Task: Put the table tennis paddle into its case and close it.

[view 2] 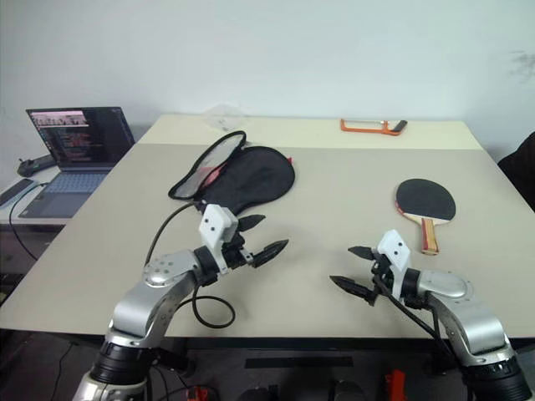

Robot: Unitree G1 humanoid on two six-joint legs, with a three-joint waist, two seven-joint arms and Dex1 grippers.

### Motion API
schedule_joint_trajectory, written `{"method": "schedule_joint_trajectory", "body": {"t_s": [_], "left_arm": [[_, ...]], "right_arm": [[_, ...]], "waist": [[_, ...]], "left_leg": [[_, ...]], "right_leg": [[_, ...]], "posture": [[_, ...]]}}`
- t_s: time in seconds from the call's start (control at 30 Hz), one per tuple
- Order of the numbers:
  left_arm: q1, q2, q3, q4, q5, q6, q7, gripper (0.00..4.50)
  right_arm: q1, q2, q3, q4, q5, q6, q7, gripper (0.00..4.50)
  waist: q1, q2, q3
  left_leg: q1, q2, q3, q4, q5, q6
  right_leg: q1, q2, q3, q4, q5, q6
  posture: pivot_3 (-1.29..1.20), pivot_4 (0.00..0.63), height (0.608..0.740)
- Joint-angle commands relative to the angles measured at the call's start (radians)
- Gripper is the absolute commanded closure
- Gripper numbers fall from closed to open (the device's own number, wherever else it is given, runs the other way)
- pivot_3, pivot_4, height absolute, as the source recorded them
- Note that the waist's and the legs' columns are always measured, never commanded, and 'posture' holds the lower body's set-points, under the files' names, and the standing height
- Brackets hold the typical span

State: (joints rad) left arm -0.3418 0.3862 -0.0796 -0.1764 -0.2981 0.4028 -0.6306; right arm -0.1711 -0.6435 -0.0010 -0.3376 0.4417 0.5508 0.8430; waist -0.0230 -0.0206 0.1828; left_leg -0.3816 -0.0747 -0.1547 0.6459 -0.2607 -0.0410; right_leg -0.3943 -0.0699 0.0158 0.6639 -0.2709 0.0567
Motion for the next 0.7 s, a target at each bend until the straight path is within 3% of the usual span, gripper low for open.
{"method": "schedule_joint_trajectory", "body": {"t_s": [0.03,0.23,0.5,0.7], "left_arm": [[0.002,-0.025,0.008,0.028,0.009,-0.053,0.012,0.0],[-0.008,-0.049,0.045,0.085,-0.007,-0.139,-0.003,0.0],[-0.001,0.003,0.081,0.114,-0.031,-0.141,-0.071,0.0],[-0.054,0.016,0.098,0.188,0.018,-0.155,-0.023,0.0]], "right_arm": [[0.013,-0.045,-0.039,-0.071,0.022,0.04,-0.001,0.04],[-0.017,-0.056,-0.079,-0.08,0.049,0.077,-0.042,0.04],[-0.088,-0.035,-0.051,-0.085,0.072,0.109,-0.056,0.04],[-0.119,-0.032,-0.047,-0.089,0.08,0.139,-0.059,0.04]], "waist": [[0.002,0.0,0.0],[0.002,0.0,0.0],[0.002,0.0,0.0],[0.004,0.0,0.0]], "left_leg": [[0.0,0.0,0.0,0.0,0.0,0.0],[0.001,0.001,0.0,0.0,0.0,0.0],[0.0,0.0,0.0,0.0,0.0,0.0],[0.0,0.0,-0.001,0.0,0.0,0.0]], "right_leg": [[0.0,0.0,0.0,0.0,0.0,0.0],[0.0,0.0,0.0,0.0,0.0,0.0],[0.0,0.0,-0.001,0.0,0.0,0.0],[0.001,0.0,-0.001,0.0,0.0,0.0]], "posture": [[0.0,0.15,0.74],[0.0,0.15,0.74],[0.0,0.15,0.74],[0.0,0.15,0.74]]}}
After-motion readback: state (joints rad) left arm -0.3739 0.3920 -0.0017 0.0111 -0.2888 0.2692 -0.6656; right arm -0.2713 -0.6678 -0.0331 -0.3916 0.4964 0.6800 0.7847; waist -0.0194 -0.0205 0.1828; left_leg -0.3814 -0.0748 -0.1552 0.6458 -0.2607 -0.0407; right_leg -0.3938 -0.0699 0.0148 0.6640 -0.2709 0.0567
